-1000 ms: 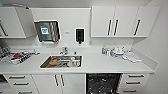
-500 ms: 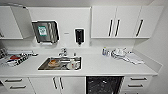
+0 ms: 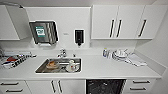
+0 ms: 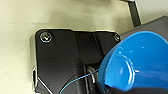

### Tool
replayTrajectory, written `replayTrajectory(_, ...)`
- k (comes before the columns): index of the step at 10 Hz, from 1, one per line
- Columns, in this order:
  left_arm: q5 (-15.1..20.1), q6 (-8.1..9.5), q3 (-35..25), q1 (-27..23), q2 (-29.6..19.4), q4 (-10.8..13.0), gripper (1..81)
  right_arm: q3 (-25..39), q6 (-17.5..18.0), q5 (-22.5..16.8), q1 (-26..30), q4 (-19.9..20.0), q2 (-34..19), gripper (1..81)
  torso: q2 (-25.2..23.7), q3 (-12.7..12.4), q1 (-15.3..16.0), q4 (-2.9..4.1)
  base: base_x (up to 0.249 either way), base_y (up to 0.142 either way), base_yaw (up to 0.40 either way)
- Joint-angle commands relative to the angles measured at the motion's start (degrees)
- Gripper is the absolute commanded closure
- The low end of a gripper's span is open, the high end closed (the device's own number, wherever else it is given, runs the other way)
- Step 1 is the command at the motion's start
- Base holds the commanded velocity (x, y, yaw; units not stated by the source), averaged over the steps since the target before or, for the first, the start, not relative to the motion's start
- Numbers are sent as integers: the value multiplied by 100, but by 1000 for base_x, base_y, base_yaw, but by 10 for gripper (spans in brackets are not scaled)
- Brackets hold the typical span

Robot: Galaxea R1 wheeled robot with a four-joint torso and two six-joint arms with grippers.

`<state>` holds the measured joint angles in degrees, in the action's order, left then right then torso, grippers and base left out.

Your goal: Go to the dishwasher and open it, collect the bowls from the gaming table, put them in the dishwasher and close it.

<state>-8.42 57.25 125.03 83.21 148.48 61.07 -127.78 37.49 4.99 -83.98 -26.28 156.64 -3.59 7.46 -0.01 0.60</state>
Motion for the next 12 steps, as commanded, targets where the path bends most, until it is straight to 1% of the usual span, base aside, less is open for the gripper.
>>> replayTrajectory(1, 113, 15, -57, -283, -134, 10, 811, 61, -4, -173, 280, -79, -86, 811, 0, 0, 1, 0, 117, 0, 0)
replayTrajectory(8, 113, 23, -57, -283, -116, 27, 811, 44, -13, -165, 254, -114, -69, 811, 0, 0, 1, 0, 109, 0, 0)
replayTrajectory(12, 104, 23, -57, -283, -116, 18, 811, 132, -13, -156, 123, -202, -138, 811, 2, 0, 6, 0, 0, 0, 0)
